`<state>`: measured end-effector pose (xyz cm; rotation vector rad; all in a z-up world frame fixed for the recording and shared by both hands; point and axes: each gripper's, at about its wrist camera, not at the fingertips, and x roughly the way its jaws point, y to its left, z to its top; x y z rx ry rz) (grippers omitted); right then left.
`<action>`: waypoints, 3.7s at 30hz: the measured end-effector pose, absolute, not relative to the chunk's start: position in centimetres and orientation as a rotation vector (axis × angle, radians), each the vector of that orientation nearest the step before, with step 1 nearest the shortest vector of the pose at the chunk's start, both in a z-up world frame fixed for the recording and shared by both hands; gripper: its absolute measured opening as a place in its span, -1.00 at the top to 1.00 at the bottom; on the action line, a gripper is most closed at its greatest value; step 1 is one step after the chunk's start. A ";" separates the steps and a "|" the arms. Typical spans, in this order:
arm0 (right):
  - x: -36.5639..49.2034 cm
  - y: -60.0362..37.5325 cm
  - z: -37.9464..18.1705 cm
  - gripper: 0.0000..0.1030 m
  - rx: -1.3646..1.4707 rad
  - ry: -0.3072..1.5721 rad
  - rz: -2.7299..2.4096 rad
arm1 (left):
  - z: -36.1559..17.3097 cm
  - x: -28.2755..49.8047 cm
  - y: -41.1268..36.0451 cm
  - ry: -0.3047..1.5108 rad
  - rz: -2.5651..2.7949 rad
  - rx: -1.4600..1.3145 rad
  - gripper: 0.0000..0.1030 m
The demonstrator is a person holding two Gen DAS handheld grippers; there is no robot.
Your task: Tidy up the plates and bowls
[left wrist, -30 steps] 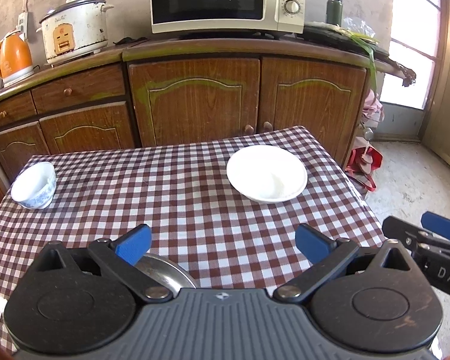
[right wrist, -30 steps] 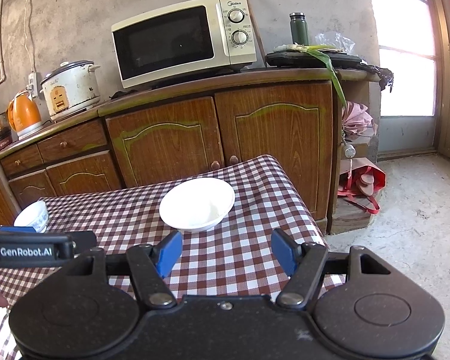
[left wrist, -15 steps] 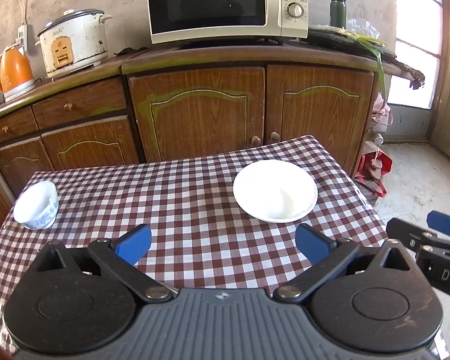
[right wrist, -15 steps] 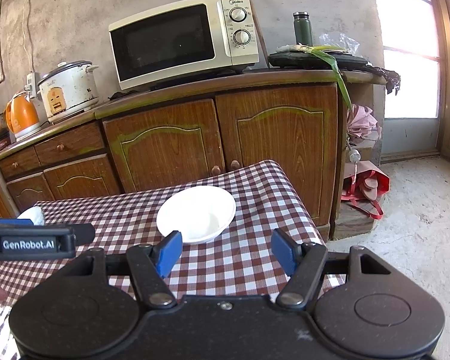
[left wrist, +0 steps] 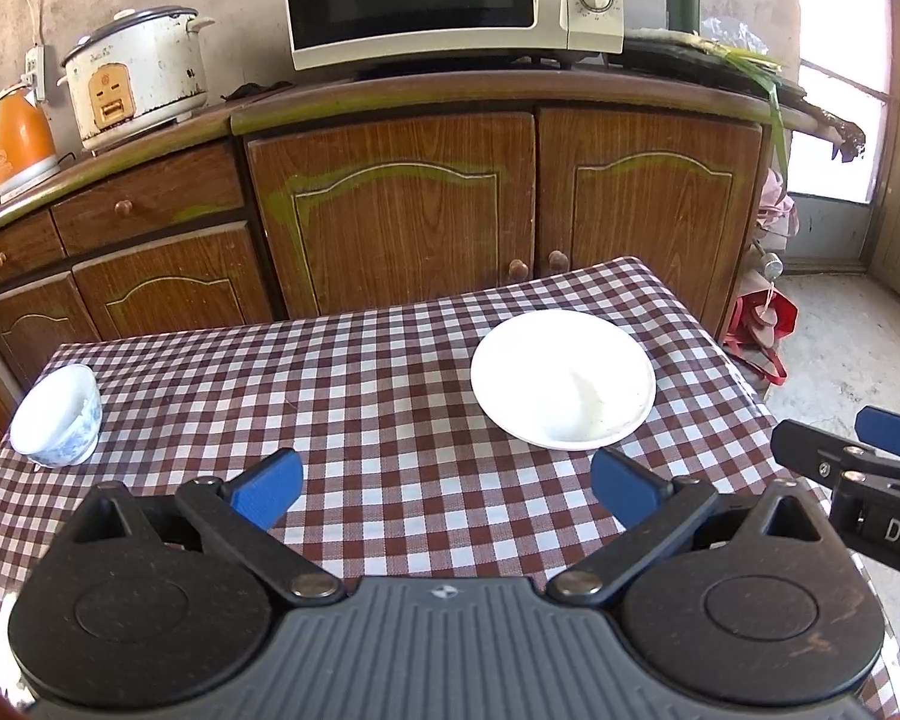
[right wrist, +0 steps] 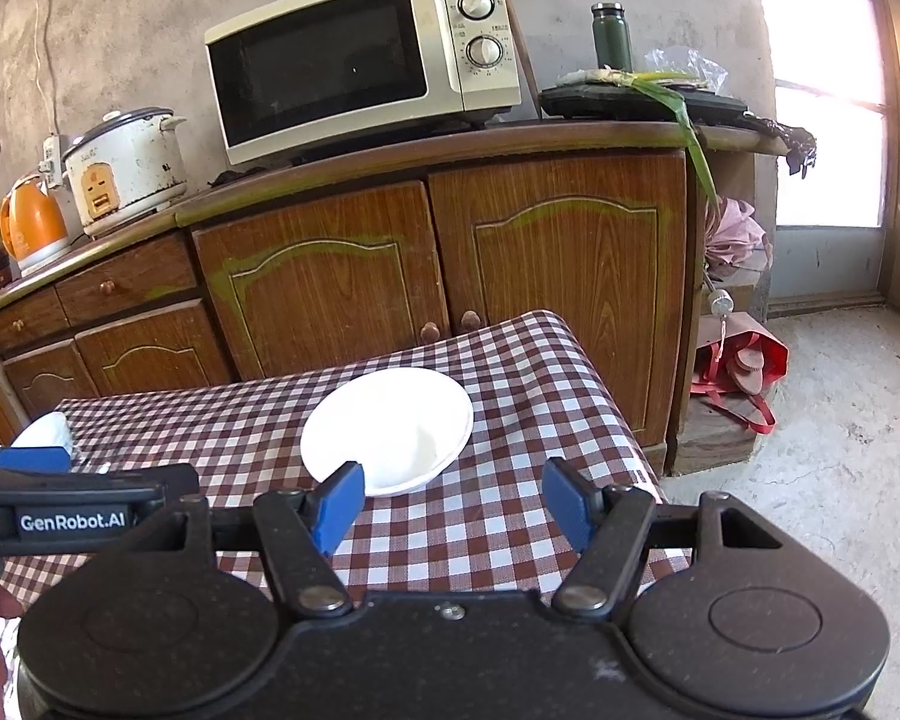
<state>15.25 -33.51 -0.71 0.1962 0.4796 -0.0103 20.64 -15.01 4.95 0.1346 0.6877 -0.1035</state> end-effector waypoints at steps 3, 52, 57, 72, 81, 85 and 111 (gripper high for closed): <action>16.0 -33.5 -0.9 -0.53 0.192 0.488 -0.010 | 4.6 21.2 -15.0 0.694 -0.101 0.135 -1.00; 32.9 -34.0 -7.7 -0.52 0.216 0.622 -0.013 | -3.6 35.2 -15.8 0.800 -0.156 0.082 -0.77; 34.2 -33.8 -9.0 -0.49 0.235 0.648 -0.012 | -4.5 36.5 -15.9 0.827 -0.174 0.083 -0.54; 34.6 -32.9 -10.6 0.59 0.266 0.641 0.002 | -5.8 36.7 -16.2 0.831 -0.317 0.052 0.52; 32.9 -31.8 -9.2 0.59 0.246 0.624 0.029 | -4.3 34.5 -14.7 0.822 -0.293 0.040 0.51; 31.5 -31.5 -8.0 0.59 0.249 0.612 0.033 | -2.4 32.9 -13.9 0.805 -0.286 0.048 0.52; 22.7 -25.9 1.7 0.59 0.231 0.512 0.084 | 7.4 24.5 -9.2 0.699 -0.194 0.074 0.48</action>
